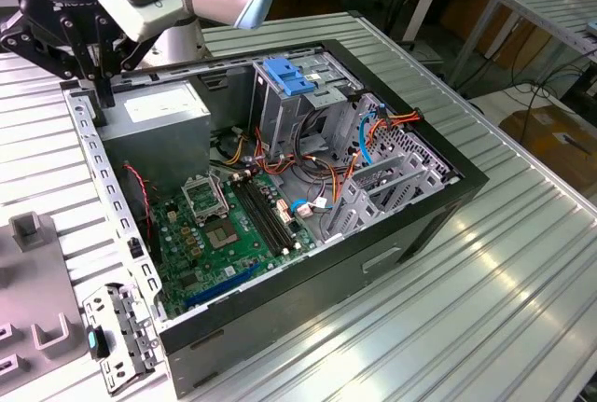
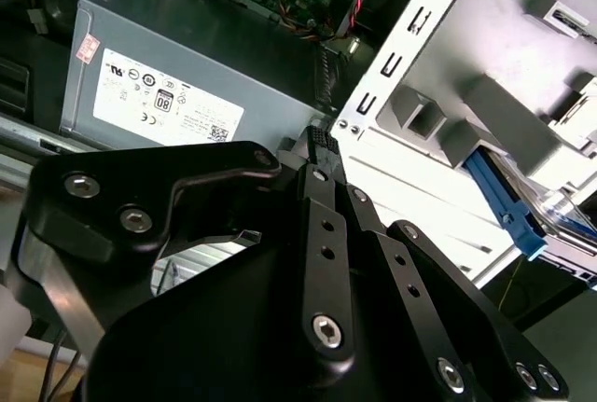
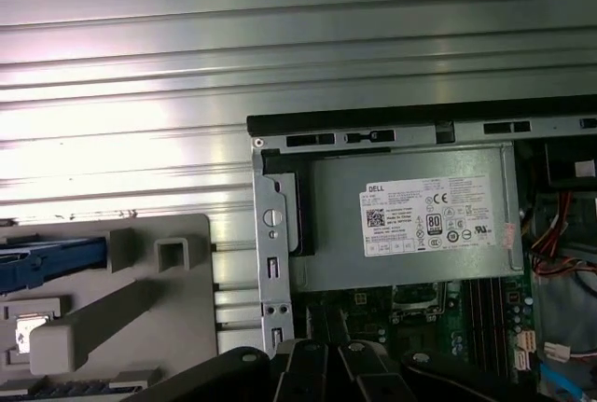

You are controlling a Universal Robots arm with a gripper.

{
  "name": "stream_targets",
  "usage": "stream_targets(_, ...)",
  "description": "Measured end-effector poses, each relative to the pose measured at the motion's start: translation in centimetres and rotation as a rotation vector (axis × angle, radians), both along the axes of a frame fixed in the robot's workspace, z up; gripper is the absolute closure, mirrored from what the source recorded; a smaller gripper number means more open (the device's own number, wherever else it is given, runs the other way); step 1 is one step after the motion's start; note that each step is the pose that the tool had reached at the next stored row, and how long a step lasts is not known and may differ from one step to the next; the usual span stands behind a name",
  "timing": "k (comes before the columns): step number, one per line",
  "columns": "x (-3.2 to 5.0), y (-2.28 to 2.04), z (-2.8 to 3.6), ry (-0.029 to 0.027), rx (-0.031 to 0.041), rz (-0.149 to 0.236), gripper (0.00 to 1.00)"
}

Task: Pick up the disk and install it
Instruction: 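Reach for the disk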

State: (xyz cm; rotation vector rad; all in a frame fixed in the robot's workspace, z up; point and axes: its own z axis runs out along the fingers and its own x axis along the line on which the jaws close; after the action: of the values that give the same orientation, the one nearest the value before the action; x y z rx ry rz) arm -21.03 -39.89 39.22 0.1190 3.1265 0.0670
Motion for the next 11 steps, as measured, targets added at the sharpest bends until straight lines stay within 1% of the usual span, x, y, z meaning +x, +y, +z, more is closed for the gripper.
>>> stream_targets(3, -0.50, 0.00, -0.01, 0.0009, 0.0000, 0.000, 0.89)
stream_targets(7, -1.26, 0.00, -0.03, 0.0042, 0.0001, 0.000, 0.89)
stream_targets(9, -1.48, 0.00, -0.03, 0.0053, 0.0001, 0.000, 0.89)
stream_targets(11, -1.91, 0.00, -0.05, 0.0076, 0.0001, 0.000, 0.89)
